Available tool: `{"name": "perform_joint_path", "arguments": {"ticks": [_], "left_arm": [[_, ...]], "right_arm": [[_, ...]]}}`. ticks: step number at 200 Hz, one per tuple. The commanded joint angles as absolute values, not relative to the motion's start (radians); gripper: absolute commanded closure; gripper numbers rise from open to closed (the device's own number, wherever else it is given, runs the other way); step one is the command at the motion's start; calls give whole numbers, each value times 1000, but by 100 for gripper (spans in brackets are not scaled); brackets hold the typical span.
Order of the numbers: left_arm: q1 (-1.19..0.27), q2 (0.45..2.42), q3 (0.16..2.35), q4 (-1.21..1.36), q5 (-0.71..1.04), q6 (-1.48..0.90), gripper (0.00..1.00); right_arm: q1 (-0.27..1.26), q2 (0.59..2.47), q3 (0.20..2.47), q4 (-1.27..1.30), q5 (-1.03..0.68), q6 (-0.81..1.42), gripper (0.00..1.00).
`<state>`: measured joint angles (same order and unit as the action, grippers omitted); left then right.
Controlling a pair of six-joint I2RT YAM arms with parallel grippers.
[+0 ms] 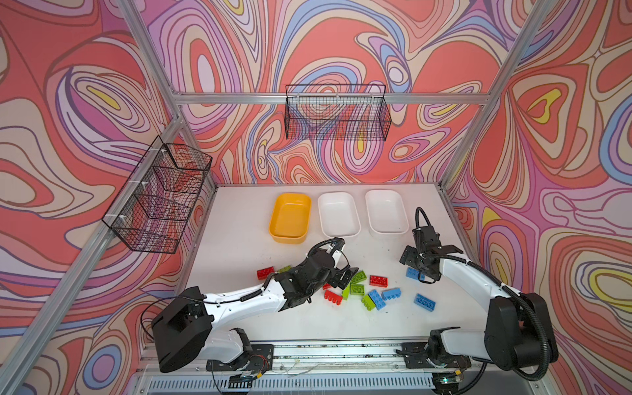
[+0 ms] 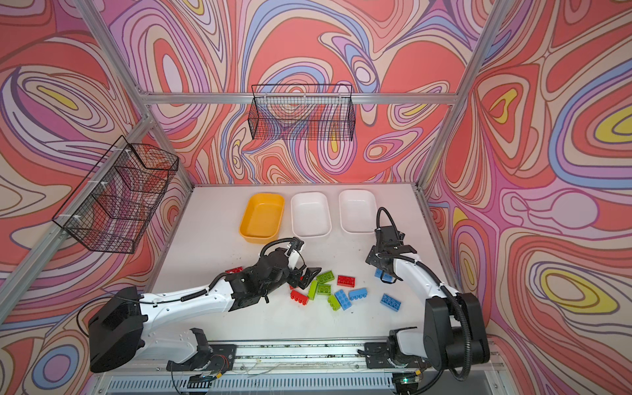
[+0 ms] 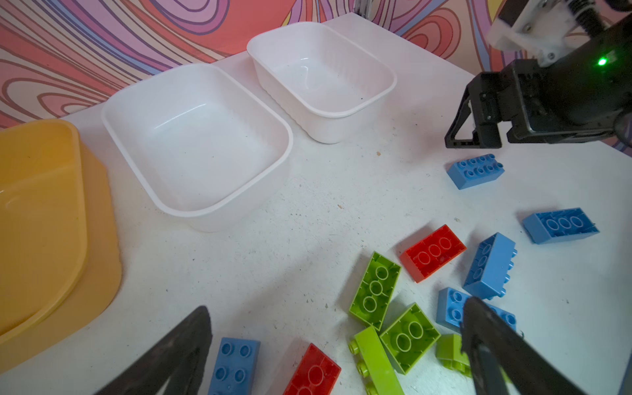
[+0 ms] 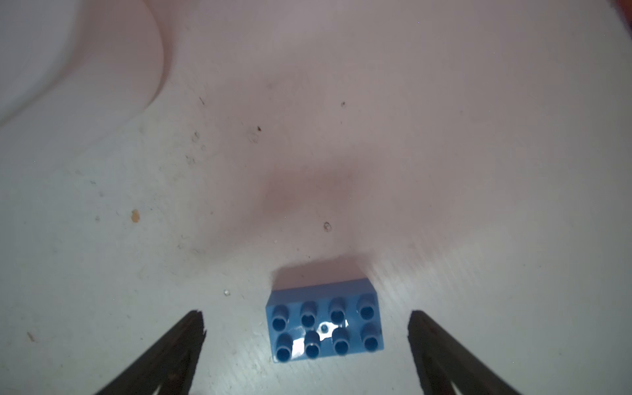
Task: Sort the legos into containers by color
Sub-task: 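Grasp a light-blue brick with the right gripper while the left arm reaches forward, then carry the blue brick with the right gripper into the farthest white tub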
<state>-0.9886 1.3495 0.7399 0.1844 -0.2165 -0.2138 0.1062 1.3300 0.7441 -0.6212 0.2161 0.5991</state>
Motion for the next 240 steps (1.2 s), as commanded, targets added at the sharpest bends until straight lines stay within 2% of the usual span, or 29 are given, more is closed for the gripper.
{"name": "perform_joint_path", "arguments": {"ticks": [1, 36, 83, 176, 240], "left_arm": [[-991, 1324, 732, 180, -173, -242, 0], [-990, 1301, 718, 184, -172, -234, 0], [-991, 1289, 707, 164, -199, -226, 0], [-991, 1245, 695, 118, -222, -227, 0], [-991, 1178, 713, 57, -227, -241, 0]], "right_arm": [[109, 1337, 727, -648, 197, 626, 2], [109, 1388, 734, -627, 183, 614, 2], [109, 1468, 746, -598, 153, 592, 9], [109, 1483, 751, -586, 126, 568, 48], [110, 1393, 928, -719, 144, 519, 50]]}}
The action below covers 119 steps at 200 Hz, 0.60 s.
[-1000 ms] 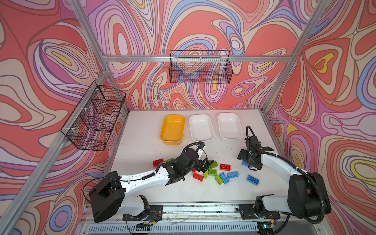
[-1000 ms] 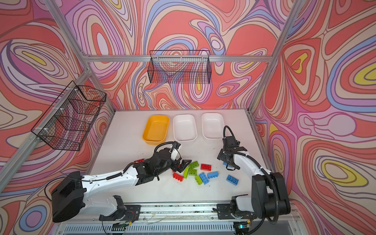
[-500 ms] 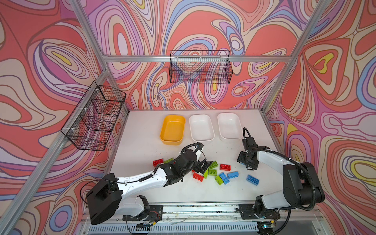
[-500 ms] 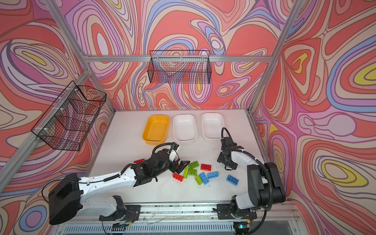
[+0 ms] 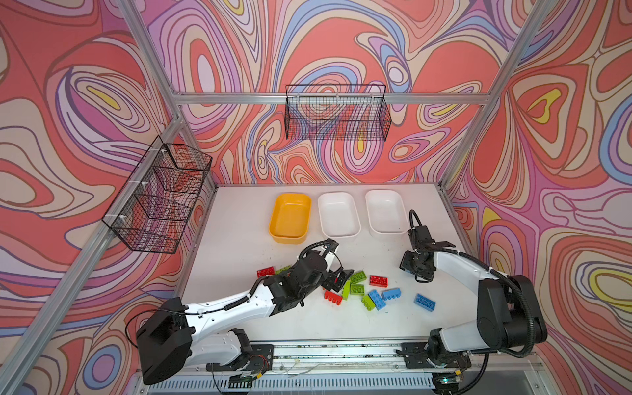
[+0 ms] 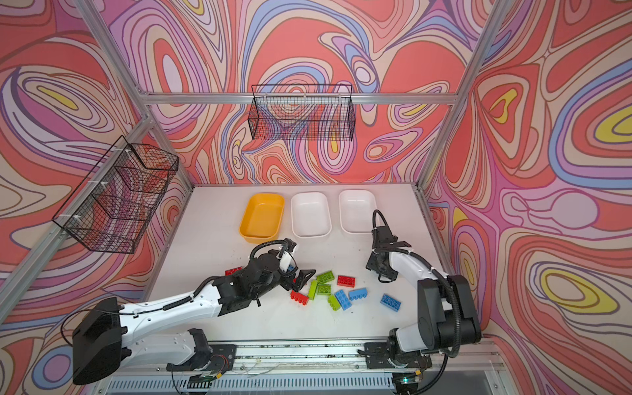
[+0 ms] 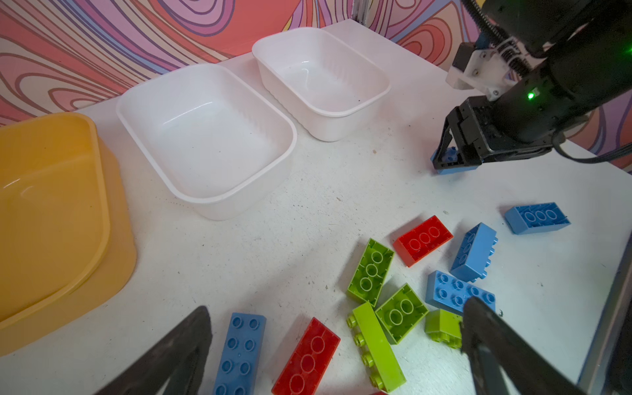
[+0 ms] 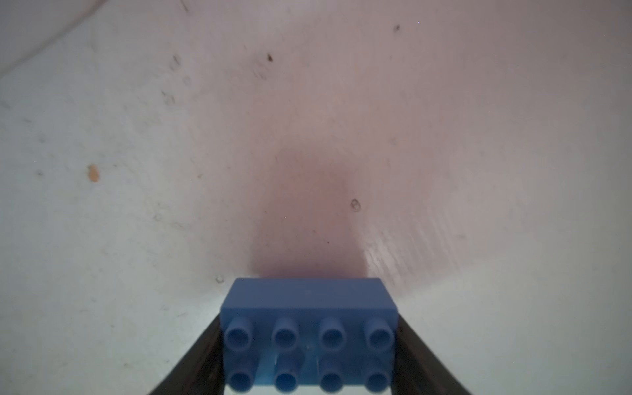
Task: Sort the legos into containers by color
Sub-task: 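Carry the blue brick with the right gripper into the farthest white tub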
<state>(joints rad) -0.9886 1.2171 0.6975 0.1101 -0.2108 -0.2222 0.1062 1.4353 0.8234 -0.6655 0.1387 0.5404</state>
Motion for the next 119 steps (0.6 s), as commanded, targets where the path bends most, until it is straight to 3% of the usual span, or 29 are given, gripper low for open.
{"name": "perform_joint_path", "arguments": {"ticks": [1, 40, 119], "left_arm": [[-991, 1177, 713, 55, -228, -240, 0], [-991, 1160, 759, 3, -246, -241, 0], [-990, 1127, 822, -103, -328, -242, 0]], "right_arm": [[109, 1393, 933, -722, 143, 519, 50], [110, 1486, 1146, -706, 101, 499, 50], [110, 2029, 1701, -662, 16, 465, 50]]}}
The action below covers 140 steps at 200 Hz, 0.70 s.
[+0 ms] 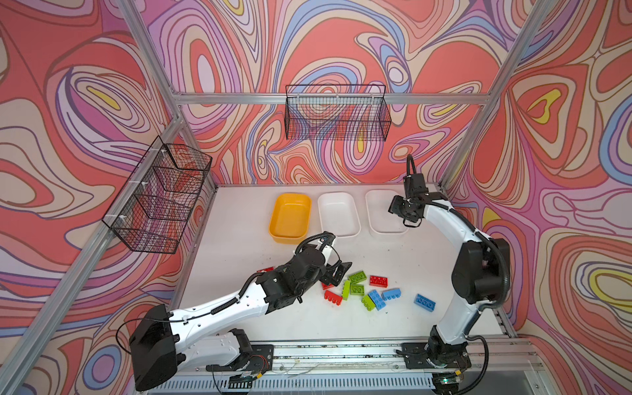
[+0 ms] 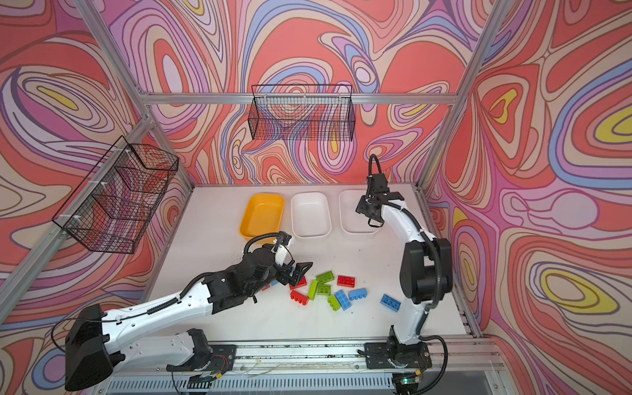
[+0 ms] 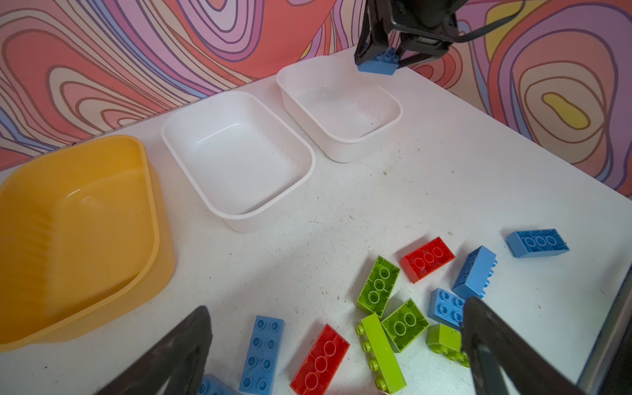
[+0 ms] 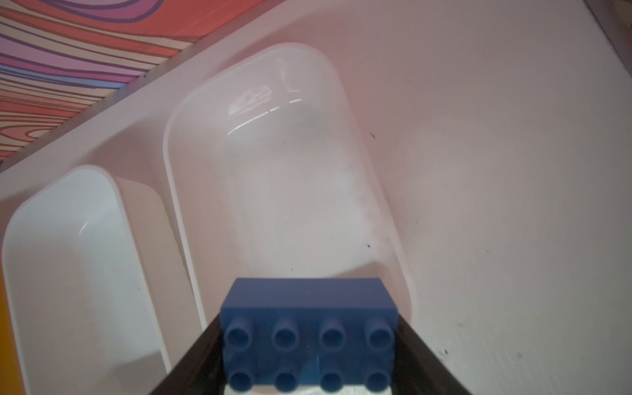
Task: Sort the legos into containers by color
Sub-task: 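Carry the blue brick with the right gripper into the farthest white tub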
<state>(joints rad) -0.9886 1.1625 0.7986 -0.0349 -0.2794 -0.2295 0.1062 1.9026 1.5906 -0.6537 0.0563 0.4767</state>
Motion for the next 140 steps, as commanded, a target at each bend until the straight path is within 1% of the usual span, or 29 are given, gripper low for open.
{"name": "perform_joint_path", "arguments": {"ticks": [1, 30, 57, 66, 83, 107, 124, 140], "left_arm": [[-990, 1126, 821, -104, -328, -242, 0], [-989, 1095, 804, -117, -355, -259, 0], [-989, 1083, 791, -117, -379, -262, 0], [-989, 1086, 788, -115, -390, -262, 0], [-990, 1097, 791, -116, -408, -262, 0], [-989, 1112, 795, -109, -415, -259, 0], [-990, 1112, 787, -85, -392, -244, 0], [-989, 1106, 773, -57, -388, -239, 0]], "right_arm": [[110, 2035, 1707, -662, 15, 465, 50], [109, 2181, 1852, -682, 8, 466, 49], [110, 2278, 1954, -701, 6, 464, 45], [110, 2306, 1993, -717, 4, 460, 43], [110, 2347, 2045, -737, 7, 460, 32], [110, 2344, 2061, -745, 6, 457, 22], [111, 2298, 2022, -734, 16, 456, 18], [112, 2236, 1966, -729, 34, 453, 16]]}}
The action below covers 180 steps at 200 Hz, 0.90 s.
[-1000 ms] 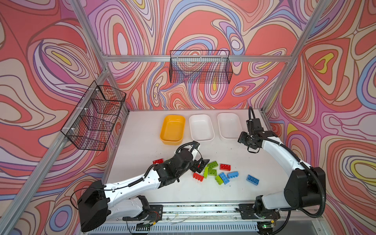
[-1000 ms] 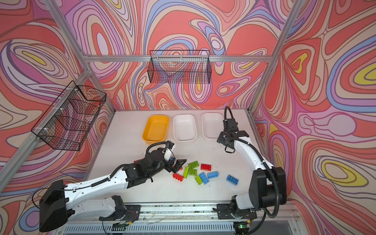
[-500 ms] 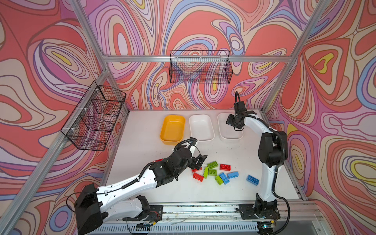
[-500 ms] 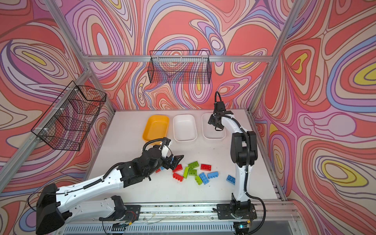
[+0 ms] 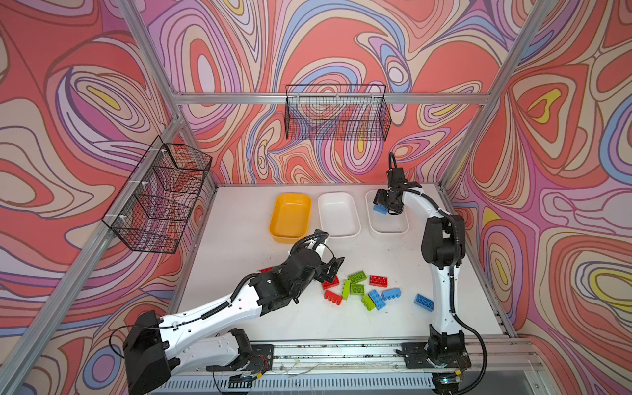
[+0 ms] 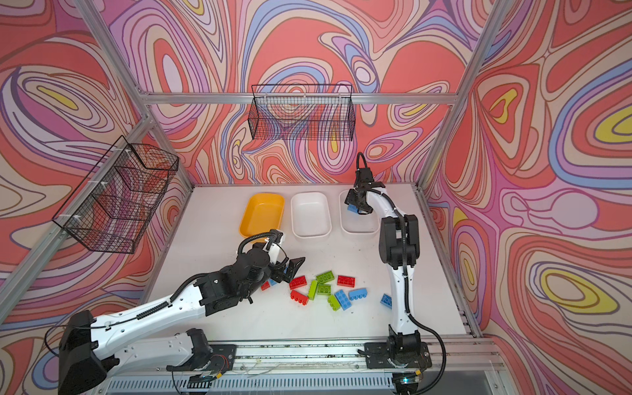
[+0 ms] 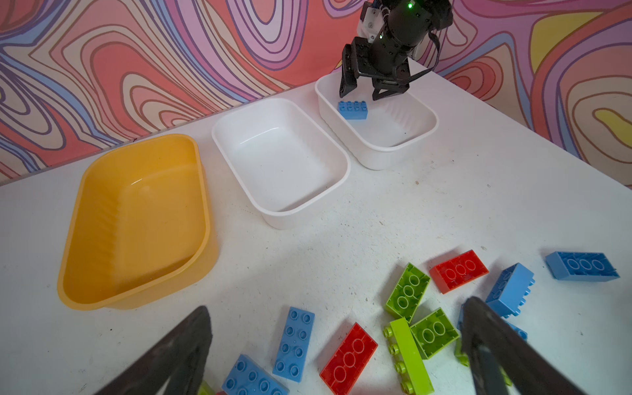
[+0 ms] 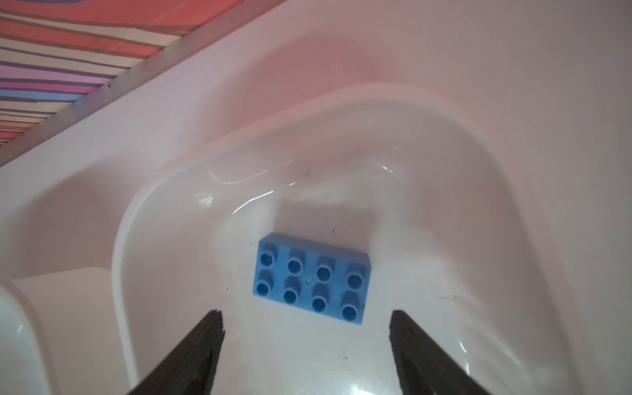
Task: Sort the legos into containers by color
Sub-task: 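Carry the blue brick with the right gripper into the farthest white tub, then move the right gripper back to the bricks and grasp another light-blue brick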
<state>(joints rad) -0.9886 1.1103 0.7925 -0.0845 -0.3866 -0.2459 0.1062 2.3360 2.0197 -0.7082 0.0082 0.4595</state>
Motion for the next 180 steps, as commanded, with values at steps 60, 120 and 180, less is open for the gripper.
{"name": "perform_joint_path", "arguments": {"ticks": [60, 120, 180], "left_arm": [[-992, 1081, 666, 116, -245, -237, 0], [-991, 1059, 576, 198, -158, -315, 0], [-991, 942, 453, 211, -151, -369, 0]], "right_arm": [[141, 1810, 1447, -802, 185, 500, 10], [146, 1413, 1009, -958, 264, 714, 2], [140, 1276, 798, -948, 158, 882, 2]]}}
